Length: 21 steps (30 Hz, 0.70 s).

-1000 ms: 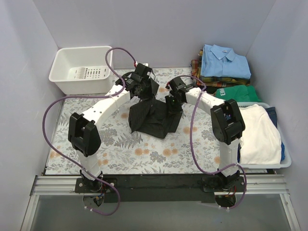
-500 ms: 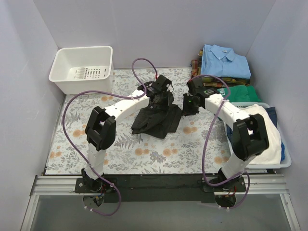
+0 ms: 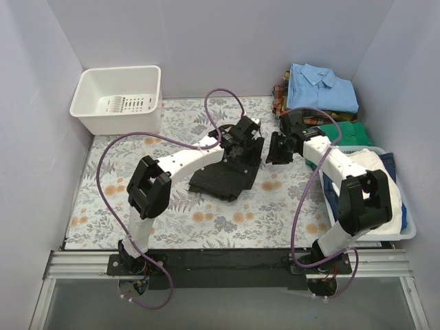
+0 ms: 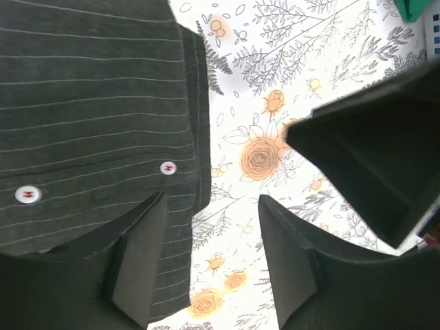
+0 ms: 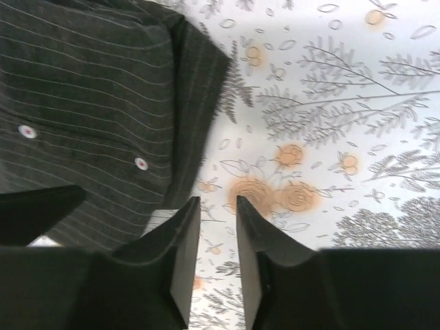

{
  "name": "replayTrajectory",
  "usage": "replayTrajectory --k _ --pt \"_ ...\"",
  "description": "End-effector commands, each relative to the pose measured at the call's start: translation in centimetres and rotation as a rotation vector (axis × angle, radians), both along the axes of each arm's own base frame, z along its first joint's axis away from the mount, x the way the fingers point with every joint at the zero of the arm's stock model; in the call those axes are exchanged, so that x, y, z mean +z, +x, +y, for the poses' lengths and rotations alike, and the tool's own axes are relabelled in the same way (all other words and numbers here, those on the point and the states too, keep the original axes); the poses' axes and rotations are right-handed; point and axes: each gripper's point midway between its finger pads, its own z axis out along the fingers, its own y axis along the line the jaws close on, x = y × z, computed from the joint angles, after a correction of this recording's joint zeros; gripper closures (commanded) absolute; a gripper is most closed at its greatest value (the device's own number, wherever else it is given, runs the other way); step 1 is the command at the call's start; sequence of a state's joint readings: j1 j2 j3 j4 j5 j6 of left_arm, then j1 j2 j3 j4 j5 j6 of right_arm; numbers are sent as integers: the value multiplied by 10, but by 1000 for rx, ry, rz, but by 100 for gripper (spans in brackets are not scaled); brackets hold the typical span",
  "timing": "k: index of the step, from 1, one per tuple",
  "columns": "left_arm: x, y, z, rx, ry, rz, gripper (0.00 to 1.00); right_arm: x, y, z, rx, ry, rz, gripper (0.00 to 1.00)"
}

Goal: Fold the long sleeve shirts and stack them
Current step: Fold the shirt

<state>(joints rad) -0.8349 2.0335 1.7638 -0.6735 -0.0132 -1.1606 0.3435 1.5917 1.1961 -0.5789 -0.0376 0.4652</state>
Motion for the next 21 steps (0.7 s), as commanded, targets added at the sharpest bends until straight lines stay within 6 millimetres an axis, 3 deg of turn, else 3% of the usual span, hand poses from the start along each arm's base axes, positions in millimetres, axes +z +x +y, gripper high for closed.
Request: replayTrajectory --k 1,5,10,15,21 --pt "54 23 20 75 -4 -170 41 31 27 26 83 95 -85 59" --pt "71 38 50 165 -1 -182 39 27 42 47 129 160 -65 50" --pt "58 55 98 257 50 -155 38 7 54 70 185 233 3 47" --pt "52 70 134 319 56 -133 37 -22 56 76 193 239 70 44" --pt "44 82 152 318 39 -108 37 -34 52 79 208 237 94 44"
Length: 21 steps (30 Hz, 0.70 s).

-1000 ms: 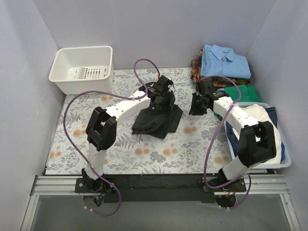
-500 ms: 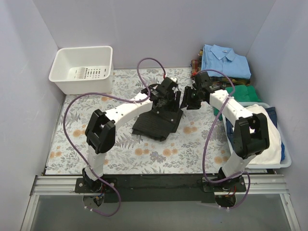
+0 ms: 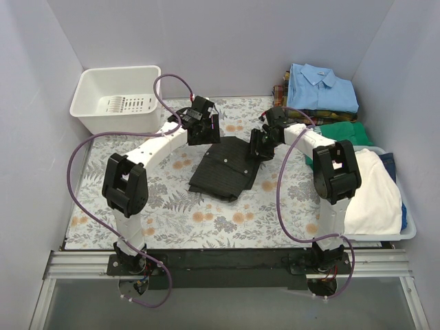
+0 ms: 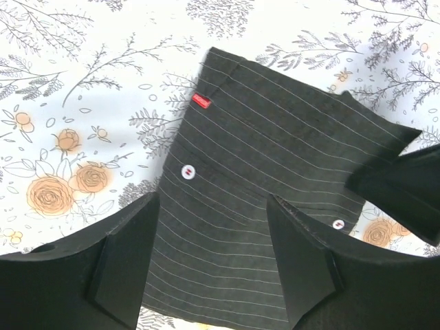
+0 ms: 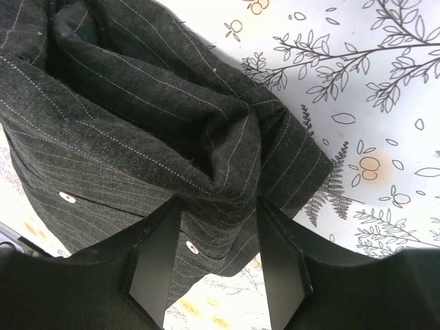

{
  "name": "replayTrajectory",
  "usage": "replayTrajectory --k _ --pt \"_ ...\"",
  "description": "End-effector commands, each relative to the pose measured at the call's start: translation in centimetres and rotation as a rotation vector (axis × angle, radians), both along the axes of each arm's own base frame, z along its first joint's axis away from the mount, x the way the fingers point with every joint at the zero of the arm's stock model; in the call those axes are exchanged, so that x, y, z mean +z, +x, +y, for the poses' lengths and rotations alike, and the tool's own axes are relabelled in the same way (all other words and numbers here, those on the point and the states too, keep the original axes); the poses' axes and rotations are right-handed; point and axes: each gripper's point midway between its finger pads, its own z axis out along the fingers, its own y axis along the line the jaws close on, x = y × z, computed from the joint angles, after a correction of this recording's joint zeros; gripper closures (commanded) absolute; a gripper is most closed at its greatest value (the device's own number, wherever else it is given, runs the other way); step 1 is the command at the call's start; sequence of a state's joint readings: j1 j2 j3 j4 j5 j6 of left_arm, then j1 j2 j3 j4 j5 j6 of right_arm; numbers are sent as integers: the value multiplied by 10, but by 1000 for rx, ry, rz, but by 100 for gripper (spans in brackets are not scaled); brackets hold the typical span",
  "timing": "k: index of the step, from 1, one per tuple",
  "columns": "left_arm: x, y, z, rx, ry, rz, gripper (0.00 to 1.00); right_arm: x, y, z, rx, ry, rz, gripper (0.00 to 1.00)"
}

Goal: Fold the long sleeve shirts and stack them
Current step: Fold the shirt

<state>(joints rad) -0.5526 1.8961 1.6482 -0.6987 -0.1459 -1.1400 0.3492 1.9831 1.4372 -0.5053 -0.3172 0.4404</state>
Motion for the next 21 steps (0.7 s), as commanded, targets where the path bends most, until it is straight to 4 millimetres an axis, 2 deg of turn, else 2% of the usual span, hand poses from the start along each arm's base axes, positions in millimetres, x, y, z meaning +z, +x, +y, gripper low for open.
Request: replayTrajectory --k 1,4,5,7,11,14,17,21 --pt "25 2 5 -37 -51 -42 37 17 7 13 44 52 -54 46" --pt "20 5 4 -47 -66 -29 37 19 8 19 52 76 -59 72" --pt "17 8 6 -42 -69 -23 37 23 8 20 49 79 -63 86" --pt "14 10 5 -48 -79 -16 37 27 7 19 39 76 -71 99" --pt "11 17 1 -64 -92 -14 37 55 2 12 21 65 -142 99" --pt "9 20 -8 -107 -115 -11 38 65 -6 -1 -20 33 -178 99" --pt "5 22 -17 -155 -136 -9 39 66 -14 -11 -59 5 -184 99" --pt "0 24 -27 -206 -156 -3 40 38 -35 -18 -68 -19 -99 99"
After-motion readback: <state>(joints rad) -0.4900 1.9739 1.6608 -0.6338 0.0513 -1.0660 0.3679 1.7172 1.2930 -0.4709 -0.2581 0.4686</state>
